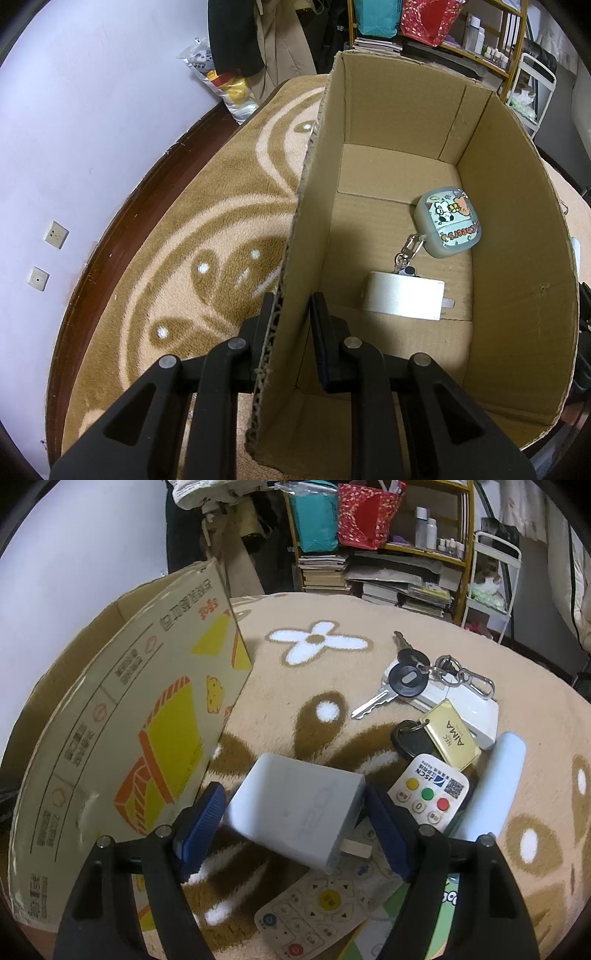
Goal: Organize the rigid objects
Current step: 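Move the right gripper to the white power adapter and grasp it, then carry the white adapter over the box and release it inside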
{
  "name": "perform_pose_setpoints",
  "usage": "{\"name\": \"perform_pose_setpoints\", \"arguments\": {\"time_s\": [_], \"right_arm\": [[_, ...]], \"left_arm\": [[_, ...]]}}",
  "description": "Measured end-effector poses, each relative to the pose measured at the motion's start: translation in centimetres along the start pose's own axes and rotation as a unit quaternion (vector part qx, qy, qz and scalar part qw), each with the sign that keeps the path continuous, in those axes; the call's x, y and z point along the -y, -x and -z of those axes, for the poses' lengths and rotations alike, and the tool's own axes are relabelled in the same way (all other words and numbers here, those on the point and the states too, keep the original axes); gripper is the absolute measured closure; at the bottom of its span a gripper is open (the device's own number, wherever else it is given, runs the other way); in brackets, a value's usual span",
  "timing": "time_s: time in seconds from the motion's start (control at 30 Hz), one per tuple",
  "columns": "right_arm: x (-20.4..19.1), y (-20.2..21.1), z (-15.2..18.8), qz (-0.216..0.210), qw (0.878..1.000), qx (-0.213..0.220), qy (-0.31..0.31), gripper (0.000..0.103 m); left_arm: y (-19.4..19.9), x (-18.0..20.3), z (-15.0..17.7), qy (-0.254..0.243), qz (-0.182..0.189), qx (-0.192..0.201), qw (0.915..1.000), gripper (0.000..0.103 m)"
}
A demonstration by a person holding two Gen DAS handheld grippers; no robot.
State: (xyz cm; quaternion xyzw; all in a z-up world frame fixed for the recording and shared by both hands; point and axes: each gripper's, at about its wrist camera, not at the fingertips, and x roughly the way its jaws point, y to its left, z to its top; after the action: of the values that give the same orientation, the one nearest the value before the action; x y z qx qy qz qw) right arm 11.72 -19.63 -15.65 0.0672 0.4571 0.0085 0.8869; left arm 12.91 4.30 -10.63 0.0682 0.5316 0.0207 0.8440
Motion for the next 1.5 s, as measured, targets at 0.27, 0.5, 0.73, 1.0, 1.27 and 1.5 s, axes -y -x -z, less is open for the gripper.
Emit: {"name": "perform_pose_setpoints", "arguments": {"time_s": [0.27,0.5,0.73,1.0,1.27,1.5], "right_arm": [[-0.3,-0.3,-0.1,0.009,1.000,-0.002,0.011,0.021],[-0.7,-0.6,-0.1,0.026,0.999,-0.014,0.026,0.021],[-1.1,-0.9,0.5,0.039,0.998,-0.017,0.044,0.022],[-1.1,-0.1,0.5,0.042,0.999,-0.010,0.030,0.023],[-1.2,2.6,-1.3,0.033,0.999,0.032,0.001,0.023],[-1.8,5.6,-3.6,0.032,0.996,0.080,-0.007,0.023]], "left_arm": [[0.1,0.0,0.1,-0.001,-0.003,0.000,1.0000,0.084],[0.1,0.0,0.0,-0.003,-0.005,-0.001,1.0000,0.084],[0.1,0.1,0.1,-0.006,-0.010,-0.001,0.9999,0.084],[0.2,0.1,0.1,-0.005,-0.010,-0.001,0.9999,0.084],[0.2,0.1,0.1,-0.006,-0.012,0.000,0.9999,0.084],[0.3,0.3,0.3,-0.007,-0.014,0.001,0.9999,0.084]]}}
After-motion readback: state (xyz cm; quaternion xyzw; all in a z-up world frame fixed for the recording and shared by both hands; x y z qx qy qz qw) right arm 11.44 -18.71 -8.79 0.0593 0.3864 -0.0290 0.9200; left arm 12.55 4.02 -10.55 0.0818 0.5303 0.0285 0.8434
